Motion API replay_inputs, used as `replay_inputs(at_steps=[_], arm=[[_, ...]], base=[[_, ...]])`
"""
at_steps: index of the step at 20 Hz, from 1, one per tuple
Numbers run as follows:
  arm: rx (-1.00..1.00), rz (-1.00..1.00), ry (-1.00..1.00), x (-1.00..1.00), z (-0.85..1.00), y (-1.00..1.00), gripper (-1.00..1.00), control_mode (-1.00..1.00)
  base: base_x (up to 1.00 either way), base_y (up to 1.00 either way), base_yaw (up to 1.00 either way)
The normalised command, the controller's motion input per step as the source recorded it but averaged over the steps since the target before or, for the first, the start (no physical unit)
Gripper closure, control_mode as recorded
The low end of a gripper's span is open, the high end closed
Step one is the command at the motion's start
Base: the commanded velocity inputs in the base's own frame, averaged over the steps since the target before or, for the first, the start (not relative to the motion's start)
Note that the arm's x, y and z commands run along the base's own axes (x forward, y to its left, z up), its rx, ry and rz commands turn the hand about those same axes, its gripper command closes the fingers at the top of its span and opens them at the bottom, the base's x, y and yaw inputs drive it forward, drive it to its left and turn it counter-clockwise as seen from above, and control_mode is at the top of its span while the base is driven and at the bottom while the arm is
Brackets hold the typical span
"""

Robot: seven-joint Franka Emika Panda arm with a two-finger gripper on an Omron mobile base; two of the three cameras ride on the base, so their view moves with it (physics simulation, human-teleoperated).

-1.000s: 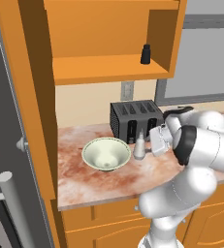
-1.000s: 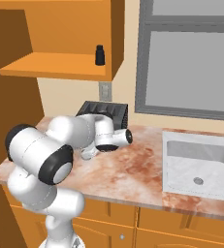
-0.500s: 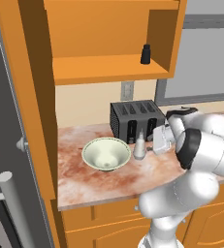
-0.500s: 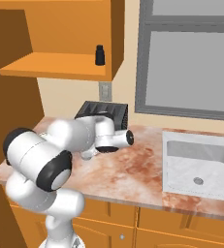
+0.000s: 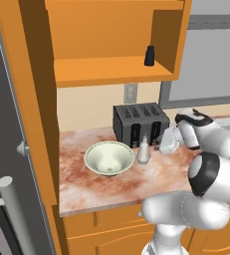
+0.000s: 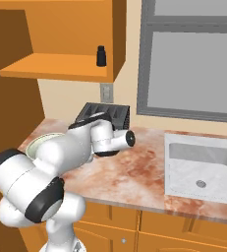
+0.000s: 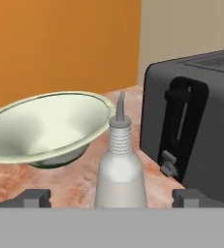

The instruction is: Retrieve the bottle and the shaker from the cabinet and place them next to the mixing bowl on the counter. Then add garlic from the fridge to the mixing bowl.

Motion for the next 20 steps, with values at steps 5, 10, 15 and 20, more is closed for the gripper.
replay_inputs(at_steps=[5, 10, 15, 20], arm=[[-0.07, -0.21, 0.13, -0.33, 0.55, 0.32, -1.0, -1.0], [-0.11, -0.24, 0.12, -0.15, 0.39, 0.64, -1.0, -1.0], [-0.06, -0.32, 0.06, -0.26, 0.47, 0.46, -1.0, -1.0], [-0.03, -0.36, 0.06, -0.31, 0.68, 0.11, -1.0, -1.0]], base=[[0.0, 0.0, 0.0], [0.0, 0.0, 0.0], [0.0, 0.0, 0.0], [0.0, 0.0, 0.0]])
